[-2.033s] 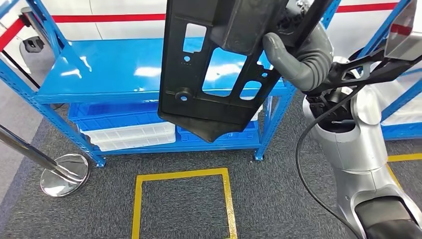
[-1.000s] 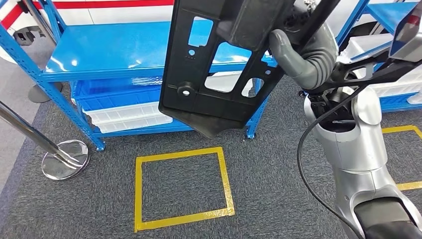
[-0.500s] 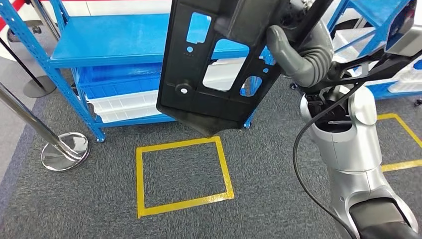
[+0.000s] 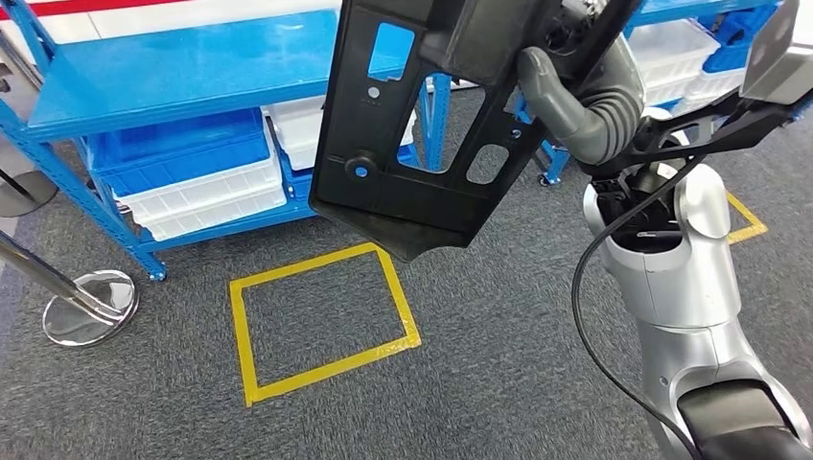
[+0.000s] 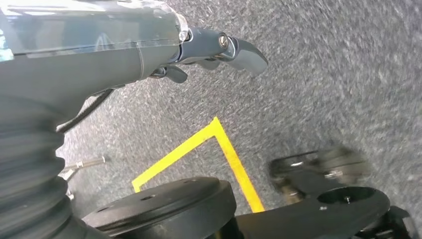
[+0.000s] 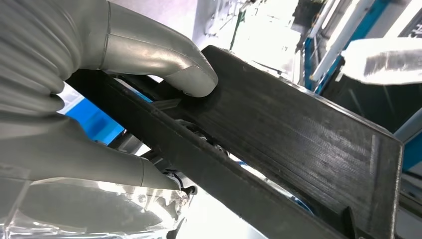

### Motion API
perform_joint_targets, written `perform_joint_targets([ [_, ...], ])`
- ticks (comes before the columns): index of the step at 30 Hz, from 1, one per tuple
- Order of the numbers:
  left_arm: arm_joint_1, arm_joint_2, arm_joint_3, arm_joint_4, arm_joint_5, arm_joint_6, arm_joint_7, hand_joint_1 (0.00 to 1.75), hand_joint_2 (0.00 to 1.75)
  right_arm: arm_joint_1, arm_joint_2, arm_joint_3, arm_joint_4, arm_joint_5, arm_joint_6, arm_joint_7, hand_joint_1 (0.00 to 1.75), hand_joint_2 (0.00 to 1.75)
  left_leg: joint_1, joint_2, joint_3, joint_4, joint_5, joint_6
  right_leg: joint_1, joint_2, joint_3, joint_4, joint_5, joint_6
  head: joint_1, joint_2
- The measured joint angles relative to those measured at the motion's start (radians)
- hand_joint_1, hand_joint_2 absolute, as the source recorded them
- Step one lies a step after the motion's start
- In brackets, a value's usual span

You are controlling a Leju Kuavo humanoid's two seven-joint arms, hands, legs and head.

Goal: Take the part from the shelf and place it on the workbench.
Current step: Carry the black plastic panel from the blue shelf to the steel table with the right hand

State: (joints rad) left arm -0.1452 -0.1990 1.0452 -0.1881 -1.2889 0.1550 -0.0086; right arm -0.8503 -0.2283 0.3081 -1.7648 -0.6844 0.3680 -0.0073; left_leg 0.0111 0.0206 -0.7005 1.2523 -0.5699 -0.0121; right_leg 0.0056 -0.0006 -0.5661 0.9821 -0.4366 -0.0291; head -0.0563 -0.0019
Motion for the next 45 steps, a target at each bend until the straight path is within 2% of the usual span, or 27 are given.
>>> perform_joint_targets([
  [1, 0.0, 0.0, 0.0, 0.0, 0.0, 0.0, 0.0, 0.0, 1.75, 0.001, 0.0, 0.0, 0.0, 0.0, 0.0, 0.0, 1.75, 1.75, 0.0, -0.002, 0.007, 0.045, 0.005, 0.001, 0.002, 0.014, -0.023, 0.007, 0.013, 0.0, 0.0, 0.0],
  [2, 0.001, 0.001, 0.0, 0.0, -0.001, 0.0, 0.001, 0.0, 1.75, 0.001, 0.0, 0.001, 0.0, 0.0, 0.0, 0.0, 1.75, 1.75, 0.0, -0.005, 0.026, 0.059, 0.03, 0.003, 0.003, 0.029, -0.047, 0.017, 0.026, 0.001, 0.0, 0.0],
  [4, 0.007, 0.001, 0.0, 0.0, -0.004, 0.0, 0.002, 0.0, 1.75, 0.002, 0.0, 0.001, 0.0, 0.0, 0.001, 0.001, 1.75, 1.75, -0.001, -0.028, 0.101, -0.009, 0.074, 0.013, 0.002, 0.058, -0.094, 0.036, 0.049, 0.007, 0.0, 0.0],
  [6, 0.015, 0.003, -0.001, 0.0, -0.01, 0.0, 0.003, 0.0, 1.75, 0.002, -0.001, 0.0, 0.001, -0.001, 0.004, 0.003, 1.75, 1.75, 0.0, -0.066, 0.197, -0.153, 0.042, 0.019, 0.002, 0.082, -0.128, 0.052, 0.069, 0.015, 0.0, 0.0],
  [8, 0.021, 0.004, -0.002, 0.0, -0.016, -0.001, -0.002, 0.0, 1.75, 0.003, -0.002, -0.002, 0.002, -0.004, 0.008, 0.005, 1.75, 1.75, -0.003, -0.076, 0.241, -0.237, 0.006, 0.021, 0.002, 0.102, -0.143, 0.053, 0.091, 0.027, 0.0, 0.0],
  [9, 0.023, 0.0, -0.004, 0.001, -0.019, -0.002, -0.004, 0.0, 1.75, 0.006, -0.001, -0.005, 0.002, -0.006, 0.011, 0.007, 1.75, 1.75, -0.001, -0.065, 0.24, -0.245, 0.008, 0.024, 0.0, 0.111, -0.146, 0.049, 0.102, 0.033, 0.0, 0.0],
  [11, 0.025, -0.003, -0.007, 0.0, -0.021, -0.003, -0.008, 0.0, 1.75, 0.012, 0.002, -0.013, 0.004, -0.009, 0.018, 0.009, 1.75, 1.75, 0.004, -0.038, 0.231, -0.25, 0.028, 0.034, 0.0, 0.092, -0.16, 0.061, 0.091, 0.047, 0.002, 0.0],
  [14, 0.029, -0.003, -0.009, 0.0, -0.02, 0.001, -0.012, 0.0, 1.75, 0.029, 0.012, -0.031, 0.005, -0.014, 0.033, 0.01, 1.75, 1.75, 0.007, 0.006, 0.209, -0.251, 0.052, 0.04, -0.012, 0.025, -0.217, 0.22, -0.021, 0.072, 0.004, 0.0],
  [16, 0.03, -0.002, -0.009, 0.0, -0.021, 0.004, -0.018, 0.0, 1.75, 0.048, 0.015, -0.043, 0.004, -0.015, 0.039, 0.007, 1.75, 1.75, 0.008, 0.036, 0.195, -0.25, 0.062, 0.034, -0.027, 0.009, -0.232, 0.312, -0.066, 0.087, 0.004, 0.0],
  [17, 0.03, 0.0, -0.01, -0.001, -0.023, 0.006, -0.021, 0.0, 1.75, 0.061, 0.015, -0.05, -0.001, -0.011, 0.038, 0.002, 1.75, 1.75, 0.009, 0.05, 0.19, -0.249, 0.066, 0.03, -0.034, 0.004, -0.211, 0.305, -0.063, 0.093, 0.004, 0.0],
  [18, 0.031, 0.002, -0.012, -0.001, -0.026, 0.007, -0.023, 0.0, 1.75, 0.079, 0.015, -0.061, -0.01, 0.002, 0.034, -0.008, 1.75, 1.75, 0.012, 0.063, 0.188, -0.249, 0.068, 0.026, -0.04, -0.003, -0.169, 0.258, -0.046, 0.098, 0.004, 0.0],
  [20, 0.031, 0.009, -0.019, -0.002, -0.034, 0.013, -0.026, 0.0, 1.75, 0.135, 0.015, -0.097, -0.044, 0.062, 0.028, -0.048, 1.75, 1.75, 0.014, 0.083, 0.187, -0.248, 0.069, 0.015, -0.04, -0.038, -0.068, 0.117, -0.016, 0.101, 0.004, 0.0],
  [22, 0.032, 0.017, -0.025, -0.003, -0.036, 0.019, -0.027, 0.0, 1.75, 0.209, 0.016, -0.131, -0.08, 0.142, 0.032, -0.103, 1.75, 1.75, 0.013, 0.097, 0.188, -0.249, 0.071, 0.0, -0.03, -0.06, -0.026, 0.043, -0.011, 0.086, 0.004, 0.0],
  [24, 0.032, 0.022, -0.026, -0.004, -0.037, 0.023, -0.025, 0.0, 1.75, 0.282, 0.016, -0.146, -0.101, 0.215, 0.034, -0.152, 1.75, 1.75, 0.012, 0.114, 0.189, -0.253, 0.074, -0.015, -0.021, -0.045, -0.033, 0.039, -0.009, 0.065, 0.004, 0.0],
  [25, 0.032, 0.024, -0.026, -0.004, -0.037, 0.025, -0.02, 0.0, 1.75, 0.313, 0.016, -0.148, -0.107, 0.247, 0.032, -0.172, 1.75, 1.75, 0.014, 0.113, 0.19, -0.251, 0.069, -0.022, -0.021, -0.035, -0.035, 0.037, -0.006, 0.055, 0.004, 0.0],
  [27, 0.027, 0.029, -0.026, -0.004, -0.037, 0.025, -0.009, 0.0, 1.75, 0.356, 0.016, -0.146, -0.115, 0.297, 0.025, -0.209, 1.75, 1.75, 0.018, 0.076, 0.174, -0.209, 0.032, -0.027, -0.021, -0.017, -0.039, 0.03, 0.002, 0.037, 0.004, 0.0],
  [29, 0.02, 0.032, -0.026, -0.005, -0.035, 0.024, -0.002, 0.0, 1.75, 0.395, 0.016, -0.14, -0.119, 0.333, 0.016, -0.244, 1.75, 1.75, 0.015, 0.027, 0.129, -0.091, -0.037, -0.021, -0.016, -0.001, -0.042, 0.028, 0.006, 0.022, 0.004, 0.0],
  [31, 0.013, 0.032, -0.026, -0.004, -0.032, 0.023, 0.0, 0.0, 1.75, 0.437, 0.016, -0.133, -0.118, 0.359, 0.009, -0.266, 1.75, 1.75, 0.007, 0.013, 0.095, 0.016, -0.075, -0.012, -0.005, 0.019, -0.044, 0.03, 0.008, 0.014, 0.003, 0.0],
  [32, 0.012, 0.032, -0.026, -0.004, -0.032, 0.022, 0.002, 0.0, 1.75, 0.453, 0.016, -0.129, -0.118, 0.366, 0.008, -0.272, 1.75, 1.75, 0.003, 0.011, 0.098, 0.023, -0.065, -0.006, -0.001, 0.031, -0.044, 0.032, 0.009, 0.012, 0.004, 0.0],
  [34, 0.014, 0.032, -0.026, -0.004, -0.033, 0.022, 0.008, 0.0, 1.75, 0.469, 0.016, -0.125, -0.117, 0.373, 0.006, -0.276, 1.75, 1.75, -0.002, -0.004, 0.143, -0.064, -0.001, 0.01, 0.006, 0.06, -0.047, 0.038, 0.01, 0.011, 0.003, 0.0],
  [36, 0.016, 0.036, -0.026, -0.004, -0.036, 0.022, 0.014, 0.0, 1.75, 0.481, 0.015, -0.124, -0.117, 0.383, 0.003, -0.293, 1.75, 1.75, -0.003, -0.046, 0.188, -0.17, 0.045, 0.023, 0.01, 0.083, -0.053, 0.045, 0.013, 0.014, 0.004, 0.0],
  [37, 0.018, 0.039, -0.026, -0.005, -0.04, 0.022, 0.02, 0.0, 1.75, 0.491, 0.015, -0.124, -0.117, 0.396, -0.001, -0.311, 1.75, 1.75, -0.003, -0.062, 0.2, -0.203, 0.049, 0.026, 0.008, 0.092, -0.059, 0.047, 0.016, 0.018, 0.004, 0.0],
  [38, 0.019, 0.042, -0.027, -0.005, -0.044, 0.022, 0.028, 0.0, 1.75, 0.505, 0.015, -0.125, -0.116, 0.416, -0.005, -0.334, 1.75, 1.75, -0.004, -0.068, 0.206, -0.219, 0.044, 0.026, 0.005, 0.101, -0.067, 0.048, 0.022, 0.024, 0.004, 0.0],
  [40, 0.029, 0.049, -0.027, -0.006, -0.052, 0.021, 0.046, 0.0, 1.75, 0.537, 0.016, -0.127, -0.112, 0.463, -0.012, -0.386, 1.75, 1.75, -0.003, -0.052, 0.212, -0.247, 0.045, 0.027, 0.002, 0.112, -0.08, 0.046, 0.032, 0.037, 0.004, 0.0],
  [42, 0.042, 0.055, -0.027, -0.007, -0.054, 0.019, 0.056, 0.0, 1.75, 0.557, 0.017, -0.128, -0.1, 0.507, -0.017, -0.431, 1.75, 1.75, 0.003, -0.031, 0.215, -0.266, 0.056, 0.032, 0.003, 0.077, -0.101, 0.074, 0.014, 0.052, 0.004, 0.0],
  [44, 0.053, 0.058, -0.027, -0.008, -0.052, 0.019, 0.066, 0.0, 1.75, 0.566, 0.02, -0.12, -0.079, 0.545, -0.021, -0.452, 1.75, 1.75, 0.004, -0.01, 0.215, -0.273, 0.063, 0.036, -0.005, 0.027, -0.149, 0.175, -0.04, 0.068, 0.004, 0.0],
  [45, 0.056, 0.059, -0.027, -0.008, -0.049, 0.019, 0.07, 0.0, 1.75, 0.572, 0.022, -0.113, -0.066, 0.563, -0.025, -0.455, 1.75, 1.75, 0.004, 0.002, 0.214, -0.272, 0.063, 0.037, -0.012, 0.015, -0.178, 0.238, -0.066, 0.076, 0.004, 0.0],
])
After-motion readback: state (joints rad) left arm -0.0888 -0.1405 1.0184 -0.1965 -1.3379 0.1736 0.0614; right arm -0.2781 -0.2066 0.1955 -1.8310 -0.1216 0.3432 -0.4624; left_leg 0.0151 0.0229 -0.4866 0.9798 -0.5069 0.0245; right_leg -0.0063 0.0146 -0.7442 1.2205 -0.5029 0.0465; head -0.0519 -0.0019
